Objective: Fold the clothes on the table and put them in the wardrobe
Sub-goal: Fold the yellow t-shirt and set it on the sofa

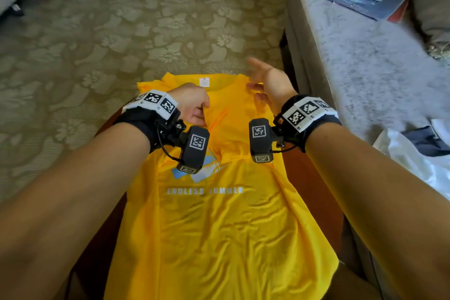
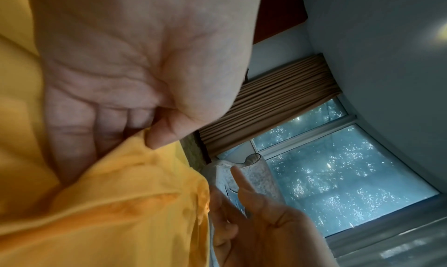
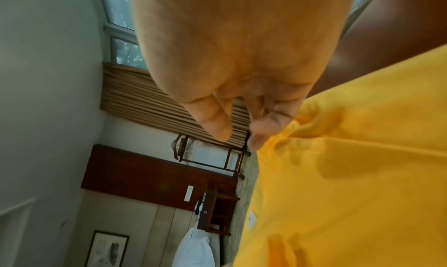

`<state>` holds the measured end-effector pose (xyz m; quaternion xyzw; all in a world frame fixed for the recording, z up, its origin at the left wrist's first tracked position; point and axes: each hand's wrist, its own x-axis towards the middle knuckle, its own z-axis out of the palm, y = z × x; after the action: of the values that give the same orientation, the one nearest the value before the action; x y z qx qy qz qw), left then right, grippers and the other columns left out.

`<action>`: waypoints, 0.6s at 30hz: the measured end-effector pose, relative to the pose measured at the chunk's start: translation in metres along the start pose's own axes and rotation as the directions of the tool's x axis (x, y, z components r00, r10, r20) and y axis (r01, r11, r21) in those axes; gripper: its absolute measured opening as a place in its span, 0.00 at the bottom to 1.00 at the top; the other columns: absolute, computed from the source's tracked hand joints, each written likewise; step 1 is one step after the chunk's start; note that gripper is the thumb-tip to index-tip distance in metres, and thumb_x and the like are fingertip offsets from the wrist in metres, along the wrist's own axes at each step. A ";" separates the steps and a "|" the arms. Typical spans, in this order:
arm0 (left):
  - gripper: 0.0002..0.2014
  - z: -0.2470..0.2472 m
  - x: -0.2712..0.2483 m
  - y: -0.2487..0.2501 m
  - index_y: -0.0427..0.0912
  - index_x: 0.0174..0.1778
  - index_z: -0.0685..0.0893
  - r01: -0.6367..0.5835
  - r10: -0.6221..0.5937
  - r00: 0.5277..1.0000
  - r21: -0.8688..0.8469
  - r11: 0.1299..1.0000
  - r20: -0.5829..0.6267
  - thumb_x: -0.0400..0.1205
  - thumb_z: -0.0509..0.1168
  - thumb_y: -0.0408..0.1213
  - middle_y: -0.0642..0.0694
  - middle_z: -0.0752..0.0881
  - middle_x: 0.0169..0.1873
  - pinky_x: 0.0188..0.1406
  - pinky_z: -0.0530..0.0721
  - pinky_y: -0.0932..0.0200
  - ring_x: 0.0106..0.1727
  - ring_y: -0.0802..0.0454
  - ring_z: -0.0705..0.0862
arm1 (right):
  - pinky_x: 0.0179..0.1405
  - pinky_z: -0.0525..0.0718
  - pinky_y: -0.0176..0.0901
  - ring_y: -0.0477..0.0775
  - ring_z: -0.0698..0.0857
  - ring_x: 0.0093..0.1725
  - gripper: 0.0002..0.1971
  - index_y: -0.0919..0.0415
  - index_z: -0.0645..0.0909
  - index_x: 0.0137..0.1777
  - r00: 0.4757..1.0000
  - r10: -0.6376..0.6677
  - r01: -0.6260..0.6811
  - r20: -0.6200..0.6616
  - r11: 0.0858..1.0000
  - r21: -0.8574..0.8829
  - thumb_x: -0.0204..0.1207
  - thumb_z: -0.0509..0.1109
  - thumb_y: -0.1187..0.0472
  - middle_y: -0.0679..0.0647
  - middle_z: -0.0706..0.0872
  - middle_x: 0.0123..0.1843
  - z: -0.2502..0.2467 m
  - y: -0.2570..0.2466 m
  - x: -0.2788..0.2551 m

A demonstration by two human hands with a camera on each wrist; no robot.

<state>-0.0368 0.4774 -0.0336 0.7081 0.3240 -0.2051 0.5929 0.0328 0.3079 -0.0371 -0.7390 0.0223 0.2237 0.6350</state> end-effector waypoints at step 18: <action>0.10 0.016 0.005 0.000 0.38 0.38 0.79 -0.001 0.056 0.988 0.361 0.933 -0.141 0.70 0.75 0.35 0.38 0.85 0.33 0.41 0.91 0.47 0.34 0.42 0.87 | 0.62 0.78 0.41 0.56 0.79 0.71 0.21 0.51 0.81 0.72 0.966 0.076 -0.142 -0.245 0.953 -0.266 0.85 0.57 0.66 0.54 0.79 0.75 -0.007 0.028 0.005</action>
<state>-0.0314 0.4627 -0.0401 0.8225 0.3139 -0.1990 0.4305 0.0309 0.2969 -0.0648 -0.8405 0.1054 0.1716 0.5029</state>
